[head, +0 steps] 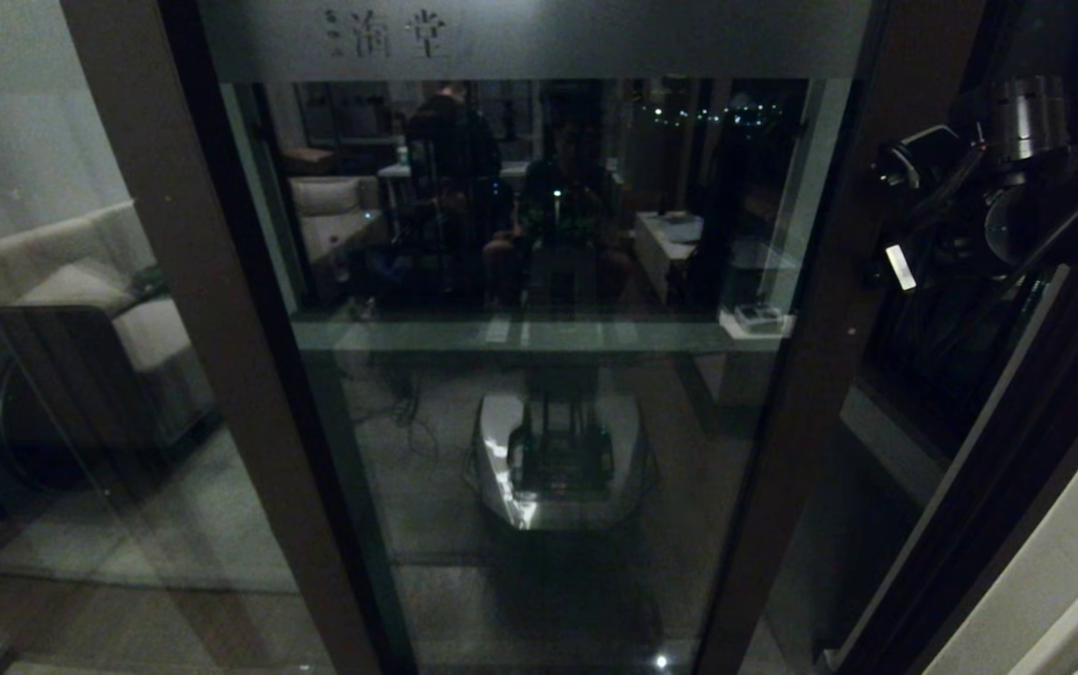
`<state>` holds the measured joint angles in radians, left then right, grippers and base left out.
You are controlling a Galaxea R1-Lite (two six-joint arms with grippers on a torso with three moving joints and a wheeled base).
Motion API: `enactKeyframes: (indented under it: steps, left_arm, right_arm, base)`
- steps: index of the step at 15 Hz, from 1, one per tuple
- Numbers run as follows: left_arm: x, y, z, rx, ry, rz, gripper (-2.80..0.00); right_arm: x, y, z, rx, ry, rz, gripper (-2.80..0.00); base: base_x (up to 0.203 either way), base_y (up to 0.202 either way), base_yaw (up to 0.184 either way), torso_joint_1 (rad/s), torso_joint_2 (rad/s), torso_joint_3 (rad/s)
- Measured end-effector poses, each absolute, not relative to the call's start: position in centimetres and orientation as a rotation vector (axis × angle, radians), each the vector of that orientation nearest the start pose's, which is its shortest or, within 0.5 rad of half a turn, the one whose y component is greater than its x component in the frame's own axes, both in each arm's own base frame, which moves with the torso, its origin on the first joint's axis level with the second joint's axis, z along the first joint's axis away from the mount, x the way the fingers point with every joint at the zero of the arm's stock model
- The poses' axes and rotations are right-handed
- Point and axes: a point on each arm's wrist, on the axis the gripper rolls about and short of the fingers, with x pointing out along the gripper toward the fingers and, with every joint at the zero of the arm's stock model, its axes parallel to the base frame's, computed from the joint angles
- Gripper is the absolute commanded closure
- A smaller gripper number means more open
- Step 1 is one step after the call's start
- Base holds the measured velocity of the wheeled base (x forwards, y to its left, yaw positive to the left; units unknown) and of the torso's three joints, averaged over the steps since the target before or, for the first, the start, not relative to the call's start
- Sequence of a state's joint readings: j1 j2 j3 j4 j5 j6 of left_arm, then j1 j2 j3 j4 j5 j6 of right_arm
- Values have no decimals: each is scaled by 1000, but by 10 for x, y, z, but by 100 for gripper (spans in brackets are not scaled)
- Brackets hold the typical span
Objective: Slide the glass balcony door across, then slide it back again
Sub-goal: Close the slid door
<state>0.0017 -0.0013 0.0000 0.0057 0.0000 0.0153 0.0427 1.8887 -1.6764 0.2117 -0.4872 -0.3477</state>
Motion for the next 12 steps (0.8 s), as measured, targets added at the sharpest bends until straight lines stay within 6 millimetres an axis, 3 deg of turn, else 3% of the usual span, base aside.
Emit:
enactKeyframes:
  steps: [12]
  left_arm:
    - [-23, 0, 75, 15, 4, 1, 0]
  right_arm:
    - [375, -9, 280, -453, 489, -398, -280]
  base:
    - [0, 0, 0, 0, 0, 0]
